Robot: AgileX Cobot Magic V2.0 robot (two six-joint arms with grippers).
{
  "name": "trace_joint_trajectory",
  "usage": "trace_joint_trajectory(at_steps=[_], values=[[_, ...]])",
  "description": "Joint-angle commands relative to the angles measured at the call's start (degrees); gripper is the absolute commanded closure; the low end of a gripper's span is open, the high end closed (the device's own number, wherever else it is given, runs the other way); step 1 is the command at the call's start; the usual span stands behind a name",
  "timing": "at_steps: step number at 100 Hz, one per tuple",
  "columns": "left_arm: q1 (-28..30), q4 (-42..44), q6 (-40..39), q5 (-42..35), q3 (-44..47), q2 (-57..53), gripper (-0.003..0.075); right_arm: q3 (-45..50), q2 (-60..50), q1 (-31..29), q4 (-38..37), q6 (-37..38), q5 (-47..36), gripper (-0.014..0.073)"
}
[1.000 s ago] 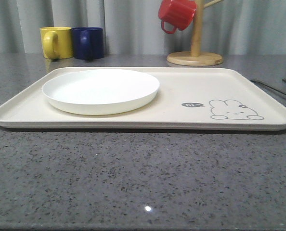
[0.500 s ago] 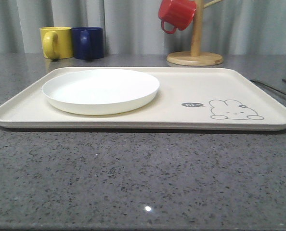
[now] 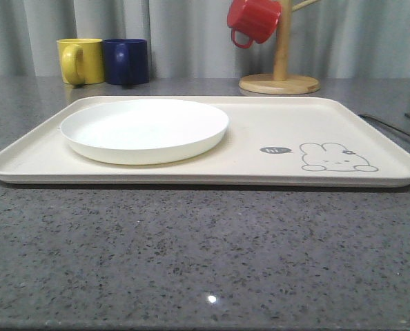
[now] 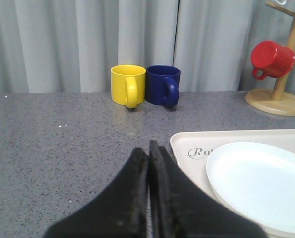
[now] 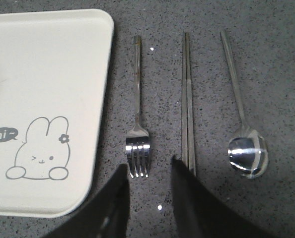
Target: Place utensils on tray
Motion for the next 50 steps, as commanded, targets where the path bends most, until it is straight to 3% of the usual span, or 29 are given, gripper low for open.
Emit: trace_joint_trajectory(at_steps=[1, 50], values=[[0.2, -0.5, -0.4, -4.5, -1.5, 0.3, 0.0738, -2.1, 0.0, -0.3, 0.5, -0.3, -2.7, 0.0226], [0.2, -0.5, -0.4, -4.5, -1.5, 0.3, 0.0738, -5.6, 8.5, -0.1, 1.2, -2.4, -0.7, 0.0214]])
